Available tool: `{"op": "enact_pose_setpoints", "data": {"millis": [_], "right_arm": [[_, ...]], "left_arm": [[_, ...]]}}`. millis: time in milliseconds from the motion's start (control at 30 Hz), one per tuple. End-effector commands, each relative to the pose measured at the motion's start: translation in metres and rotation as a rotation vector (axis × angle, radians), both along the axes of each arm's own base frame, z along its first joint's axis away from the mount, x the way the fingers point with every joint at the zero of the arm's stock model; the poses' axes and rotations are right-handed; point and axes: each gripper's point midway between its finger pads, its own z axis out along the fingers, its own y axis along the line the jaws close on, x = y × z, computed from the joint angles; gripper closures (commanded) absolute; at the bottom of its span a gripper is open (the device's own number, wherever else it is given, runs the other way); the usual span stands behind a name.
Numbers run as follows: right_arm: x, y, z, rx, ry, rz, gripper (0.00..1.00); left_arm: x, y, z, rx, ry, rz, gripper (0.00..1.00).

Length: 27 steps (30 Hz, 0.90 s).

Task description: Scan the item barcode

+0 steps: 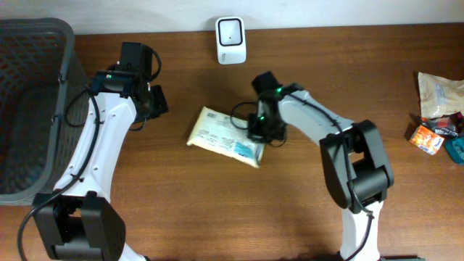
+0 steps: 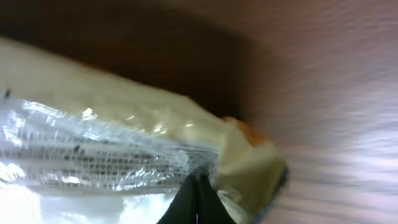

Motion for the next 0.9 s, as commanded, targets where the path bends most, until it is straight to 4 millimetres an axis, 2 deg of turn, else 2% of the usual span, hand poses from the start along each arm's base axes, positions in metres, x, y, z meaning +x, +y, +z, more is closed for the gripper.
{"op": "enact_pose_setpoints", "data": {"millis": [0,133,233,300,400,500,633,800,867], "right_arm": [[0.032,-0.031,0.016,-0.047,-0.086,0.069,0.96],[0.037,-0.03,0.038,-0.041,-0.098,0.113,0.96],[0.036,-0.026,0.053,-0.024,-0.082,0.116,0.96],[0.032,-0.019,0.057,0.027,-0.064,0.119,0.96],[0.023,-0.007,0.059,0.103,-0.026,0.125,0.96],[0.016,-0.001,0.051,0.109,-0.006,0.137,0.96],[0.009,0.009,0.033,0.121,0.018,0.156,0.96],[0.006,0.003,0.009,0.078,0.051,0.117,0.96],[0.006,-0.007,0.001,0.024,0.045,0.115,0.96]], "left_arm": [[-0.001,-0.032,-0.014,-0.142,0.036,-0.059,0.96],[-0.002,-0.064,-0.032,-0.222,0.077,-0.125,1.0],[-0.003,-0.098,-0.048,-0.286,0.113,-0.195,1.0],[-0.007,-0.115,-0.054,-0.313,0.132,-0.232,1.0],[-0.01,-0.131,-0.06,-0.312,0.145,-0.268,1.0],[-0.012,-0.143,-0.072,-0.308,0.165,-0.293,1.0],[-0.015,-0.149,-0.102,-0.3,0.229,-0.284,1.0],[-0.018,-0.149,-0.139,-0.293,0.302,-0.273,1.0],[-0.019,-0.142,-0.151,-0.248,0.321,-0.26,1.0]]}}
